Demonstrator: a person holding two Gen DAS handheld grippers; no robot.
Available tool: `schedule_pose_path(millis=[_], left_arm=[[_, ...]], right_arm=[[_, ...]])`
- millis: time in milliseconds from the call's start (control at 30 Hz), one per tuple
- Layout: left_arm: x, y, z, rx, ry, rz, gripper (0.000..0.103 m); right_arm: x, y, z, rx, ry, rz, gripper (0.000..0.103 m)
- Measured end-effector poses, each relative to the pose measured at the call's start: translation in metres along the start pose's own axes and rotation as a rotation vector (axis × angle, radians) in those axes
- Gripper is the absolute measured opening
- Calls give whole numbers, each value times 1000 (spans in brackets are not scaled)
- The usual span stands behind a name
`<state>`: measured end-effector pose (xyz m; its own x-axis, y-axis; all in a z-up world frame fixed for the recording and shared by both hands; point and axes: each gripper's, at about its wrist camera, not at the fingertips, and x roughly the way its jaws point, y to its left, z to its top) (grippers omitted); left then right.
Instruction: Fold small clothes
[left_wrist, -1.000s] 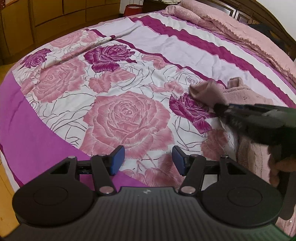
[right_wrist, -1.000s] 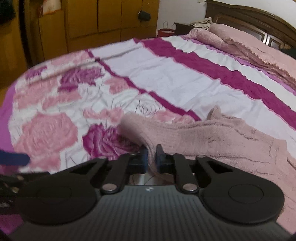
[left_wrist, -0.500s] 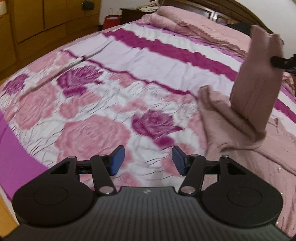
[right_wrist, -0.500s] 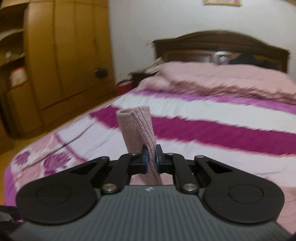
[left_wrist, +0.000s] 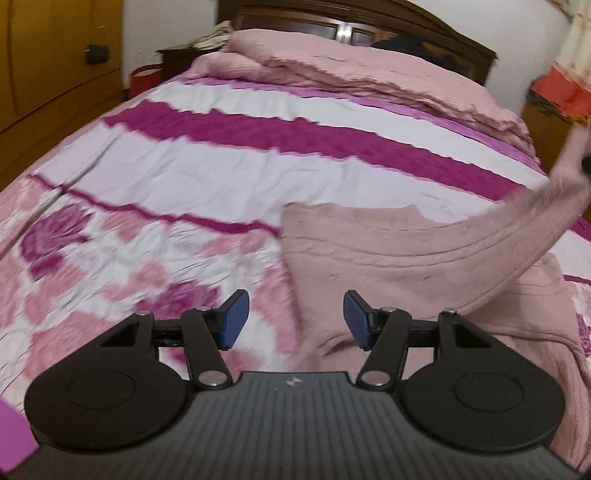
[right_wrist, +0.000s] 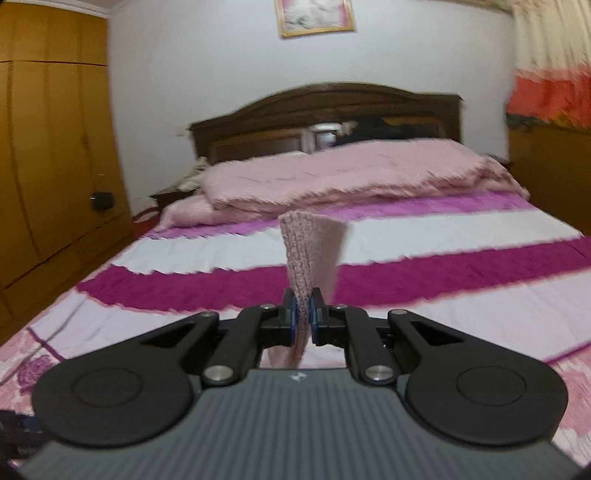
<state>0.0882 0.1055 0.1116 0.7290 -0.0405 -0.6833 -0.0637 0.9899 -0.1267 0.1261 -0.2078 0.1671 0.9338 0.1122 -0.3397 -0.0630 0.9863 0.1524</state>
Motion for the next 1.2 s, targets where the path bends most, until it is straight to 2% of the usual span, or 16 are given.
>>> schedule_pose_path(millis=[267,500,567,667,833,900,967,1200], left_arm=[[50,-41,6,68,60,-44,64],[86,-57,0,85,123,-40,64],[92,-56,-2,86,132,-32,64],[96,-57,-2,92,136,-26,64],[96,-59,0,115,140,-19,64],[96,-59,0,114,142,-16,64],[95,-61,0,115,142,-12,64],[90,-65,2,131,128,-10,64]], right_arm=[[14,-62,-69,78,121,-97,10],[27,-102,-121,220,268,-89,14],[23,-108,-128,232,298,-76,18],[12,-112,-129,189,301,-84,30],[-11,-125,-115,186,251,-120,32],[-10,-128,-107,185,234,-120,43],[-1,-131,-103,170,232,-117,50],[53,-128,-107,103,308,-94,48]])
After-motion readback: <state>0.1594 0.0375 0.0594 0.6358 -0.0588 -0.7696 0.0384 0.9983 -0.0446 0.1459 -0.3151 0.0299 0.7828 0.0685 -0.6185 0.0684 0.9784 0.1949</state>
